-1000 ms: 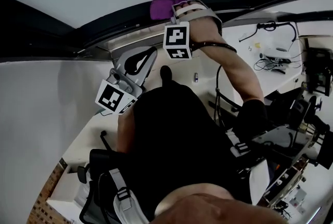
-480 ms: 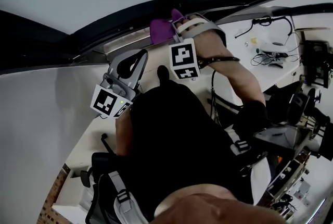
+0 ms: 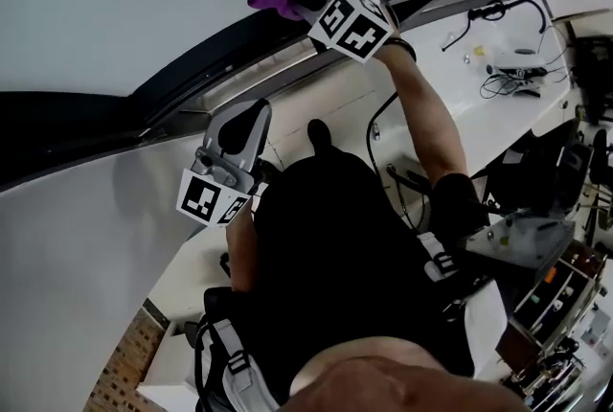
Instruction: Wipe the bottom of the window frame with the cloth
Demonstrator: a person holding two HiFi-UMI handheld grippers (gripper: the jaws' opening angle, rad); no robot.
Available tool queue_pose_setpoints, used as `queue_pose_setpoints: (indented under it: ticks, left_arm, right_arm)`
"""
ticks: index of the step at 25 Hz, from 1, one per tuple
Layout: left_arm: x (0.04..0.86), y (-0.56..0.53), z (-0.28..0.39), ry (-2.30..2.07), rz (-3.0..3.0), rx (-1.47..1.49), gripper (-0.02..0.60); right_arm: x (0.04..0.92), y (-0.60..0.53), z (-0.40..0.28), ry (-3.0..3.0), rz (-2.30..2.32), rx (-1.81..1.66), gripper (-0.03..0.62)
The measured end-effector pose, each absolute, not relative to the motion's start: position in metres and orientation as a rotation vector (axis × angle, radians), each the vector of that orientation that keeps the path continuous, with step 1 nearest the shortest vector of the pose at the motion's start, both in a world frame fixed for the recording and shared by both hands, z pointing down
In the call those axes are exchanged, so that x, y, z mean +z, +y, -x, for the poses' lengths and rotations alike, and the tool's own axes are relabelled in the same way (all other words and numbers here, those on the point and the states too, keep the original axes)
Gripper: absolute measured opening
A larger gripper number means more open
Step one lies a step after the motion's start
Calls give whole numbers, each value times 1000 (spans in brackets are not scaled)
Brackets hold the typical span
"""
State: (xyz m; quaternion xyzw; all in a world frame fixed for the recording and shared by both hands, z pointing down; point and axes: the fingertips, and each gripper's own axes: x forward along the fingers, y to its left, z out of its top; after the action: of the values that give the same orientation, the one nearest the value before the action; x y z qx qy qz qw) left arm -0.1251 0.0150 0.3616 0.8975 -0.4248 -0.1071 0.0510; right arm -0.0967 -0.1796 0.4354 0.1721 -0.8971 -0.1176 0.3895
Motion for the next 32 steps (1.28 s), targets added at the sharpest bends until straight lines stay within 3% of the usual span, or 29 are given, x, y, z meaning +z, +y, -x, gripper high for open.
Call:
queue_pose_setpoints:
  ticks: [7, 13, 15, 25, 29, 32]
  left_arm:
    - [375, 12, 129, -1370, -2656, -241, 2]
    - [377, -3, 117, -1383, -2633, -172, 2]
    - [373, -4, 107, -1367, -2649, -139, 2]
    - [384, 1, 87, -1362, -2621, -62, 2]
    - [385, -1, 89, -1361, -2616, -56, 2]
    - [388, -5, 85, -1343, -2613, -48, 2]
  right_arm:
    - [469, -20, 2, -2438, 272, 1, 75]
    - [515, -92, 30, -2931, -403, 1323, 75]
    - [503, -116, 39, -3034, -538, 1428, 75]
    - [484, -141, 68, -3134, -756, 195, 75]
    - [472, -122, 55, -3192, -716, 2, 74]
    - [463, -67, 41, -3303, -347, 10, 74]
